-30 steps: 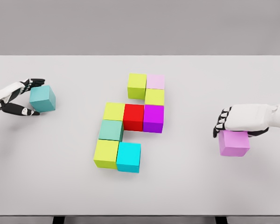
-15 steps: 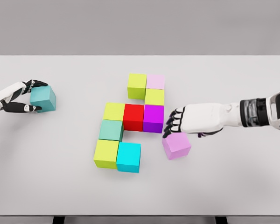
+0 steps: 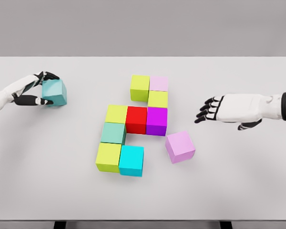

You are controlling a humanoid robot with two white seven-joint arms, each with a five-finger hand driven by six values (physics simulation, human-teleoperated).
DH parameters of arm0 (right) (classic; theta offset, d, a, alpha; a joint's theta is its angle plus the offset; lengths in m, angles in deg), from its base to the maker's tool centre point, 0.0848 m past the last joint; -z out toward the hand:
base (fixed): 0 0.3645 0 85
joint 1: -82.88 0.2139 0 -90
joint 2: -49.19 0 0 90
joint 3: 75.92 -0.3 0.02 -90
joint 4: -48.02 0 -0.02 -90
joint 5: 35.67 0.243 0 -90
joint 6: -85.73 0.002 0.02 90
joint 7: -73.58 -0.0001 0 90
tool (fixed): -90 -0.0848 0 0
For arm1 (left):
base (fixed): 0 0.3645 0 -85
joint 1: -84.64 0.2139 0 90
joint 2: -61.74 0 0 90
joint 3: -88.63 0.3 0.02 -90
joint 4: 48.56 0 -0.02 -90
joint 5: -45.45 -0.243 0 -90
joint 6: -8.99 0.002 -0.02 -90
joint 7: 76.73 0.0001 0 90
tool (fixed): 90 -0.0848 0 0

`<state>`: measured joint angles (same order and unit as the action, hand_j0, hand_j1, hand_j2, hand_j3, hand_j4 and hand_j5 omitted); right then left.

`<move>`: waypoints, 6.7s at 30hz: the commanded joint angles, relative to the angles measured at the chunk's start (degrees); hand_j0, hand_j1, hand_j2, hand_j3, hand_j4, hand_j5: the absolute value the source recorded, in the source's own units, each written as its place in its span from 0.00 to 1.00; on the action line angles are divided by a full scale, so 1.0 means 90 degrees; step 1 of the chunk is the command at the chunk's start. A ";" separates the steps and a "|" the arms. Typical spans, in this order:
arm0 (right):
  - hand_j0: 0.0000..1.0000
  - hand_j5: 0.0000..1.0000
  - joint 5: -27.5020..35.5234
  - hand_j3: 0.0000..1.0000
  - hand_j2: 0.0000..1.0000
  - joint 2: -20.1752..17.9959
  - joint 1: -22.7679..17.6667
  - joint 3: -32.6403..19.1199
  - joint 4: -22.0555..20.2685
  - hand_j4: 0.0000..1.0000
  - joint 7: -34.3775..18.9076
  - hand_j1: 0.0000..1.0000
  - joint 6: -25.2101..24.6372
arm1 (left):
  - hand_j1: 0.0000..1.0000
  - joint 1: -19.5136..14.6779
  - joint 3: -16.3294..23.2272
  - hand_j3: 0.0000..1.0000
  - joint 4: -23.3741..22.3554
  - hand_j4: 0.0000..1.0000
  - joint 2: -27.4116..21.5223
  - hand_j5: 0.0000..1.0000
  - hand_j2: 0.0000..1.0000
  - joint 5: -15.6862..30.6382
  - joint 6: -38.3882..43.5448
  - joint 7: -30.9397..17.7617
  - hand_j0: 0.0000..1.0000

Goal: Assemble the squares on the desktop into the number 2

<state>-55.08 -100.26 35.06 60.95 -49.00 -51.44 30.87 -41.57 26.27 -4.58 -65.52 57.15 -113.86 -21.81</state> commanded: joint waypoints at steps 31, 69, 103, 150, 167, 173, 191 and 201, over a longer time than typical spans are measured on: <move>1.00 1.00 -0.0246 1.00 1.00 0.0073 0.0059 0.0876 -0.0421 1.00 0.0002 1.00 -0.0016 | 0.47 -0.1436 -0.0016 0.47 -0.1127 0.47 0.2255 0.47 0.47 -0.1494 -0.0042 0.0009 0.47; 1.00 1.00 0.4733 1.00 1.00 -0.0182 -0.0059 0.1383 0.0429 1.00 0.0002 1.00 -0.0016 | 0.60 -0.1553 -0.0103 0.60 -0.1352 0.60 0.2587 0.60 0.60 -0.1602 -0.0239 0.0009 0.60; 1.00 1.00 0.4930 1.00 1.00 0.0922 -0.0049 0.1998 0.1532 1.00 0.0002 1.00 -0.0016 | 0.89 -0.1524 -0.0133 0.89 -0.1323 0.89 0.2528 0.89 0.89 -0.1563 -0.0239 0.0009 0.89; 1.00 1.00 0.4920 1.00 1.00 0.0883 0.0020 0.2174 0.1356 1.00 0.0002 1.00 -0.0016 | 0.51 -0.1592 0.0258 0.51 -0.1420 0.51 0.2196 0.51 0.51 -0.2442 0.0788 0.0009 0.51; 1.00 1.00 0.4285 1.00 1.00 -0.0025 0.0508 0.1071 0.1972 1.00 0.0002 1.00 -0.0016 | 0.51 -0.1592 0.0248 0.51 -0.1372 0.51 0.2196 0.51 0.51 -0.2432 0.0652 0.0009 0.51; 1.00 1.00 0.4237 1.00 1.00 -0.0025 0.0518 0.1061 0.1972 1.00 0.0002 1.00 -0.0016 | 0.51 -0.1563 0.0268 0.51 -0.1206 0.51 0.2206 0.51 0.51 -0.2432 0.0661 0.0009 0.51; 1.00 1.00 0.4129 1.00 1.00 -0.0016 0.0527 0.1061 0.1962 1.00 0.0002 1.00 -0.0016 | 1.00 -0.1611 0.0092 1.00 -0.1362 1.00 0.2021 1.00 1.00 -0.2373 0.0730 0.0009 1.00; 1.00 1.00 0.4129 1.00 1.00 -0.0016 0.0557 0.1061 0.1972 1.00 0.0002 1.00 -0.0016 | 1.00 -0.0275 -0.0035 1.00 0.0844 1.00 0.0039 1.00 1.00 -0.1056 -0.0239 0.0009 1.00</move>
<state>-18.39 -100.36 40.07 70.56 -31.24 -51.45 30.89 -42.64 26.12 -3.22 -60.23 44.22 -114.68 -21.74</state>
